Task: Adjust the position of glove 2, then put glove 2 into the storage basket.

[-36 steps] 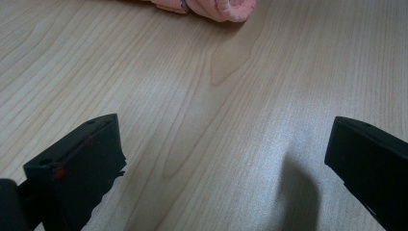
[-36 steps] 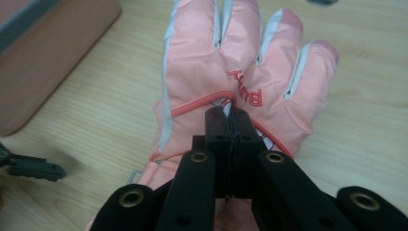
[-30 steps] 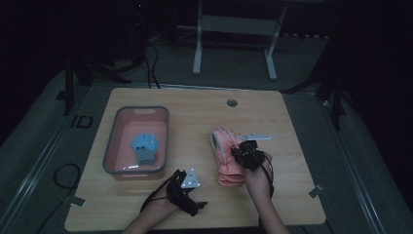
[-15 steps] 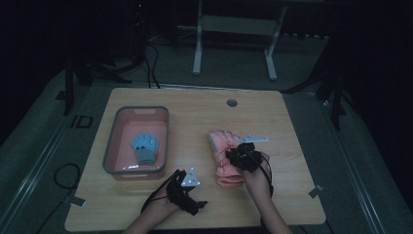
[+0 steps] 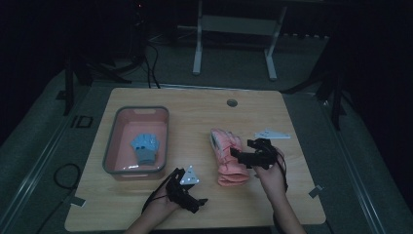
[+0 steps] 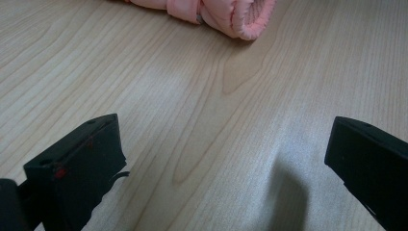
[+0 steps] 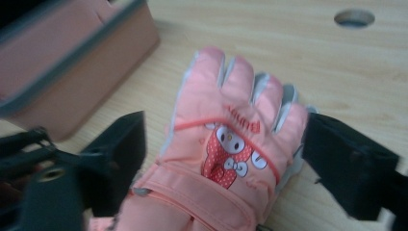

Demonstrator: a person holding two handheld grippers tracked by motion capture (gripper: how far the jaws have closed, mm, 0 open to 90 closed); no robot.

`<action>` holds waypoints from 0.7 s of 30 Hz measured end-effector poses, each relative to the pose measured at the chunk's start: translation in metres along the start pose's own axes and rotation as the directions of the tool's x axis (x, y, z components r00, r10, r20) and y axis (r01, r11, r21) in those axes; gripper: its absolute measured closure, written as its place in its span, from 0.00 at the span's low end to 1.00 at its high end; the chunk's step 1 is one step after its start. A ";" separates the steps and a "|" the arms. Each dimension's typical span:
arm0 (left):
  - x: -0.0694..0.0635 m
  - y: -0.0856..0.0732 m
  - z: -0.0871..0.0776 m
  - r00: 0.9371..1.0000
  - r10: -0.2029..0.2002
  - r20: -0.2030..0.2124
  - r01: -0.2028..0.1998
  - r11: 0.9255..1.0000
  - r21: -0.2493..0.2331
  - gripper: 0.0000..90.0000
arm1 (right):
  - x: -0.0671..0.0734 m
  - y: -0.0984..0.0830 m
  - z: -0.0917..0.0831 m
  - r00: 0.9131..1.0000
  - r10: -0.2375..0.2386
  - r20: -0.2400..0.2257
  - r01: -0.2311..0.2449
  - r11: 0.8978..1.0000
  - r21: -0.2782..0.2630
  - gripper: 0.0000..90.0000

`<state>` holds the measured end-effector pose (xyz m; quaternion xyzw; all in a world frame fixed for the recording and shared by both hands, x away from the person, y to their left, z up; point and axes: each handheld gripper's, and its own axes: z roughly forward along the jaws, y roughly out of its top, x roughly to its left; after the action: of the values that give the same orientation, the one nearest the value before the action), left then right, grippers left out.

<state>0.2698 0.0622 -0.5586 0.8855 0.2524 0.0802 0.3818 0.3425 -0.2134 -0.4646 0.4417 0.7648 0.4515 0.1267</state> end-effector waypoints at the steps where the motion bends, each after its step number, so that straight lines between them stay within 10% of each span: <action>1: -0.001 0.001 0.000 1.000 -0.007 -0.003 0.007 1.000 0.008 0.00 | -0.002 0.001 -0.003 1.000 -0.020 0.018 0.020 1.000 -0.003 0.15; 8: -0.003 0.018 -0.012 0.996 -0.093 -0.004 0.092 0.996 -0.013 0.00 | -0.017 0.000 -0.017 0.979 -0.202 0.039 0.199 0.978 0.058 0.15; 13: 0.001 0.040 -0.029 0.992 -0.125 0.018 0.126 0.990 -0.067 0.02 | -0.026 0.001 -0.024 0.981 -0.191 0.020 0.189 0.979 0.080 0.15; 21: 0.008 0.092 -0.041 0.991 -0.117 -0.061 0.111 0.989 -0.102 0.05 | -0.042 0.001 -0.028 0.989 -0.144 -0.018 0.145 0.985 0.090 0.18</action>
<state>0.2985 0.0395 -0.4646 0.8466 0.3110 0.1003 0.4201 0.3508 -0.2627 -0.4573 0.3879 0.8153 0.4084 0.1344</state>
